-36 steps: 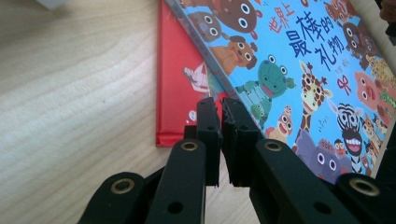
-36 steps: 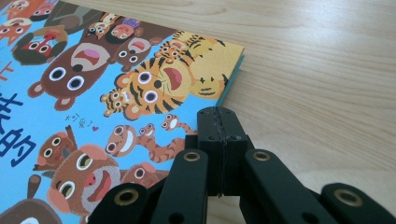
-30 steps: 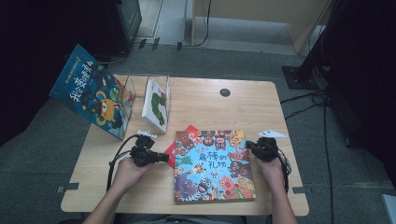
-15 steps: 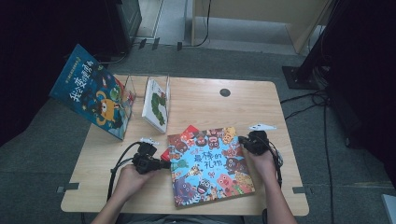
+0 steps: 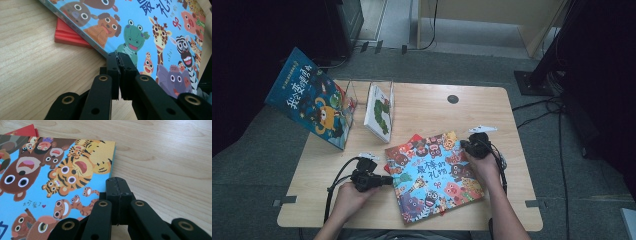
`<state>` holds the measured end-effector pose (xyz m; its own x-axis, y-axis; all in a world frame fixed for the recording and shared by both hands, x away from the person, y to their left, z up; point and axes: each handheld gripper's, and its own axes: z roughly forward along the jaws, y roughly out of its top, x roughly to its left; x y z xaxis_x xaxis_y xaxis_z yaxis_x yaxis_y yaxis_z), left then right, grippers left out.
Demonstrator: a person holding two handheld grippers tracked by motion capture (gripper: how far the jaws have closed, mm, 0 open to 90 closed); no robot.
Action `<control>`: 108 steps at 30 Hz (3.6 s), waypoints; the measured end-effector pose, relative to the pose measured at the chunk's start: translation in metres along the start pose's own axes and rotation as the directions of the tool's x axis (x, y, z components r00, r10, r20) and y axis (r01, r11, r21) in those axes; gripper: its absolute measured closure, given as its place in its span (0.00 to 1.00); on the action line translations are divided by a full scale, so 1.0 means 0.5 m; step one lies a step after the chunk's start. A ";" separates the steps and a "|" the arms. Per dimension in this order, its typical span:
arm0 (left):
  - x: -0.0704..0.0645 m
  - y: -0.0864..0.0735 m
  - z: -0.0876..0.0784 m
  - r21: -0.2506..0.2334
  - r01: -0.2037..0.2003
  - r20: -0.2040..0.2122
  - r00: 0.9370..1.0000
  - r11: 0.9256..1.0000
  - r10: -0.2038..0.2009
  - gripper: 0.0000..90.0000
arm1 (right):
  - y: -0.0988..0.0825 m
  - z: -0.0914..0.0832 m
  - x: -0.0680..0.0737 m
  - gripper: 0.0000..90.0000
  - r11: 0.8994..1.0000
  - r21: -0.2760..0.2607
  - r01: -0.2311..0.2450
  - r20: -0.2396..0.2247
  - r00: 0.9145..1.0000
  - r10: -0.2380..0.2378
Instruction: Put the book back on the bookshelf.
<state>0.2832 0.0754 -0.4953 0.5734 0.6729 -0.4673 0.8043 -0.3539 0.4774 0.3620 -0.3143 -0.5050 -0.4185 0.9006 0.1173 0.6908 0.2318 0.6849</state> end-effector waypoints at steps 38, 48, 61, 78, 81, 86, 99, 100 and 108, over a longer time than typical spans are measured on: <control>-0.014 -0.002 -0.015 -0.046 -0.020 0.038 0.999 0.999 0.022 0.99 | 0.045 0.034 0.004 1.00 0.999 -0.041 -0.009 0.006 1.000 0.010; 0.058 0.046 -0.066 -0.082 -0.008 -0.067 0.998 0.997 0.002 0.98 | -0.006 -0.031 -0.006 1.00 0.999 -0.053 -0.003 -0.001 1.000 0.003; 0.112 0.100 -0.033 -0.035 -0.012 -0.073 0.997 0.999 0.009 0.97 | -0.102 -0.115 -0.002 0.99 0.997 -0.067 -0.024 -0.008 1.000 0.024; 0.126 0.122 -0.017 -0.025 0.003 -0.061 0.998 1.000 -0.005 0.98 | -0.195 -0.205 0.007 0.99 0.997 -0.057 -0.046 0.003 0.999 0.046; 0.127 0.121 -0.018 -0.026 0.004 -0.055 0.998 1.000 -0.006 0.97 | -0.204 -0.212 0.014 1.00 0.998 -0.057 -0.035 -0.007 0.999 0.035; 0.124 0.118 -0.017 -0.032 0.001 -0.061 0.998 1.000 -0.003 0.99 | -0.210 -0.217 0.022 1.00 0.999 -0.051 -0.009 -0.008 1.000 0.009; 0.117 0.103 -0.023 -0.028 -0.003 -0.054 0.999 1.000 0.002 0.99 | -0.208 -0.216 0.011 1.00 0.998 -0.053 -0.023 -0.020 1.000 0.022; 0.117 0.103 -0.022 -0.028 0.000 -0.053 0.999 1.000 -0.001 0.99 | -0.210 -0.218 0.011 1.00 0.998 -0.052 -0.022 -0.018 1.000 0.021; 0.121 0.110 -0.019 -0.005 -0.002 -0.056 0.998 1.000 0.002 0.99 | -0.223 -0.231 0.008 1.00 0.998 -0.054 -0.029 -0.007 1.000 0.029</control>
<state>0.3607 0.1028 -0.4905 0.5655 0.7075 -0.4238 0.8021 -0.3523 0.4822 0.2153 -0.3789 -0.4980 -0.4027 0.9042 0.1424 0.6699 0.1851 0.7190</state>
